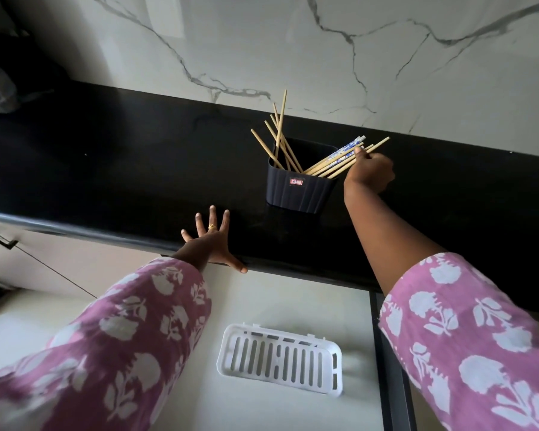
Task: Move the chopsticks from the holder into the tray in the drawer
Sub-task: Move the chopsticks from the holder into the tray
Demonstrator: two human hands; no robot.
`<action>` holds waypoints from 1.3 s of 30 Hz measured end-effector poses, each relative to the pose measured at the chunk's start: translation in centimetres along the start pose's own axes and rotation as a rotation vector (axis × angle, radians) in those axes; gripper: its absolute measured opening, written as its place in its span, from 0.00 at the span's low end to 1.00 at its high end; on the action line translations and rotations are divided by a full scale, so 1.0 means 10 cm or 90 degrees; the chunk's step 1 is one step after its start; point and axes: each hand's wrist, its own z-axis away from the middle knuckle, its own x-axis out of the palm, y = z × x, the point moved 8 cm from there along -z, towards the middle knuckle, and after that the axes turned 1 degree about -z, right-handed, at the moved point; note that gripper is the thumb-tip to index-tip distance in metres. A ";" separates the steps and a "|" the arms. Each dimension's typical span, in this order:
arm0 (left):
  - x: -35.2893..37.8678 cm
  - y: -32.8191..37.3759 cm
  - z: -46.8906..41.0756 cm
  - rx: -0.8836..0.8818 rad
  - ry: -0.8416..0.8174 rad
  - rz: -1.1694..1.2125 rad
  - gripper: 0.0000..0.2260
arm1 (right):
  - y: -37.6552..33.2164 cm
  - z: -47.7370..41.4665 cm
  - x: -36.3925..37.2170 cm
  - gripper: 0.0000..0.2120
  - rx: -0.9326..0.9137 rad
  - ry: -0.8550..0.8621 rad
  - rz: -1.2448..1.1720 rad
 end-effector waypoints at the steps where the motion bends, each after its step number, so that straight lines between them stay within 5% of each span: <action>1: 0.00 0.00 0.01 0.000 0.002 -0.003 0.67 | -0.04 0.00 -0.05 0.16 -0.006 0.009 -0.003; 11: 0.00 0.00 0.03 -0.006 0.011 -0.026 0.66 | -0.59 0.01 -0.71 0.15 -0.156 0.111 -0.113; 21: -0.01 0.00 0.03 0.000 0.020 -0.028 0.65 | -0.26 0.64 -0.61 0.08 -0.272 -0.048 -0.196; 26: 0.01 -0.01 0.01 0.001 0.023 -0.029 0.65 | 0.06 1.17 -0.15 0.08 -0.347 -0.322 -0.066; 32: -0.01 0.00 0.00 -0.001 0.020 -0.032 0.65 | 1.14 2.02 0.47 0.08 -0.377 -0.676 0.271; 39: 0.01 0.00 0.00 -0.003 0.016 -0.031 0.65 | 2.22 2.61 0.71 0.09 -0.453 -0.788 0.518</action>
